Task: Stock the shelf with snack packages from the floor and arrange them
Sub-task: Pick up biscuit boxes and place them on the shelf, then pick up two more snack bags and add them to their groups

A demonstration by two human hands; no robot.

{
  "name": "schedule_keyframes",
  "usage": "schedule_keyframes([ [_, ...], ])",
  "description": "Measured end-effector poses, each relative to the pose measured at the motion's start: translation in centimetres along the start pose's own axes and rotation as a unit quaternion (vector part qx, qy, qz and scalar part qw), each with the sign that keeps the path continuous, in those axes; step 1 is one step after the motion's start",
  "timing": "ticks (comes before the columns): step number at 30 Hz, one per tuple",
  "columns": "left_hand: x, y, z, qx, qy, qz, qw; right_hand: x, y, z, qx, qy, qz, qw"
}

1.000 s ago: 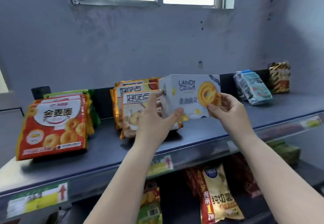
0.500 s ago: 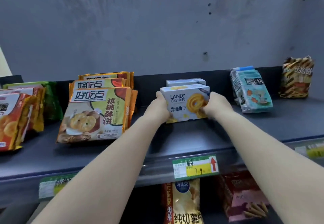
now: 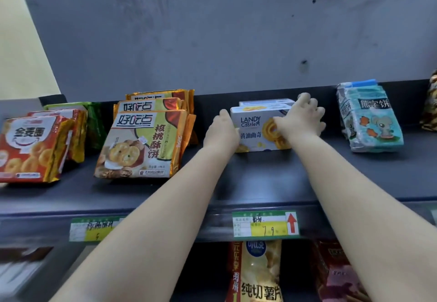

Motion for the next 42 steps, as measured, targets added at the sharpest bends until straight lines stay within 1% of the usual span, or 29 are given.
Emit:
schedule_keyframes([
  [2, -0.6, 2.1, 3.3, -0.043, 0.021, -0.052, 0.998, 3.5, 1.7, 1.2, -0.042, -0.087, 0.060, 0.993],
  [4, 0.0, 4.9, 7.5, -0.104, 0.028, -0.101, 0.989, 8.0, 4.6, 1.7, -0.067, -0.167, 0.148, 0.973],
  [6, 2.6, 8.2, 12.3, -0.180, 0.014, -0.122, 0.976, 13.0, 8.6, 1.1, -0.060, -0.231, 0.229, 0.944],
  [8, 7.1, 11.4, 17.0, -0.243, -0.006, -0.111, 0.964, 17.7, 12.9, -0.4, -0.032, -0.277, 0.278, 0.919],
  [10, 12.9, 14.7, 21.3, -0.282, -0.029, -0.070, 0.956, 22.1, 17.3, -2.3, 0.013, -0.320, 0.309, 0.896],
  [13, 23.2, 20.7, 26.7, -0.320, -0.064, 0.042, 0.944, 28.5, 25.4, -5.5, 0.102, -0.365, 0.361, 0.852],
  [16, 33.2, 28.5, 30.3, -0.323, -0.090, 0.169, 0.927, 34.4, 35.7, -8.8, 0.208, -0.396, 0.418, 0.791],
  [19, 42.3, 37.8, 32.5, -0.309, -0.115, 0.312, 0.891, 38.4, 47.3, -13.0, 0.343, -0.376, 0.456, 0.730],
  [22, 49.3, 47.1, 33.2, -0.275, -0.121, 0.431, 0.851, 40.0, 57.9, -17.6, 0.457, -0.340, 0.458, 0.682],
  [26, 57.6, 58.1, 32.0, -0.247, -0.102, 0.551, 0.790, 39.5, 69.8, -23.8, 0.571, -0.277, 0.436, 0.639],
  [30, 65.0, 67.3, 28.8, -0.225, -0.048, 0.665, 0.711, 37.5, 79.0, -29.8, 0.663, -0.189, 0.415, 0.594],
  [33, 70.5, 72.1, 25.8, -0.209, -0.005, 0.724, 0.657, 36.7, 84.7, -35.2, 0.714, -0.128, 0.396, 0.564],
  [35, 73.1, 74.3, 23.8, -0.200, 0.019, 0.754, 0.626, 36.1, 87.4, -38.2, 0.743, -0.108, 0.364, 0.552],
  [36, 75.2, 75.6, 22.7, -0.201, 0.031, 0.770, 0.604, 35.9, 89.3, -40.4, 0.760, -0.096, 0.342, 0.544],
  [39, 81.3, 78.7, 18.7, -0.188, 0.062, 0.817, 0.542, 34.7, 94.6, -47.6, 0.795, -0.031, 0.276, 0.540],
  [42, 88.1, 81.1, 13.9, -0.167, 0.073, 0.842, 0.508, 32.7, 100.3, -55.6, 0.800, 0.023, 0.214, 0.560],
])
Point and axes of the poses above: each hand's wrist, its own y-axis away from the middle knuckle, its own z-axis out of the back of the hand, x = y × z, the point moved 8 cm from there along -y, towards the middle knuckle, and after that the axes turned 9 degrees about z, right-handed, at the moved point
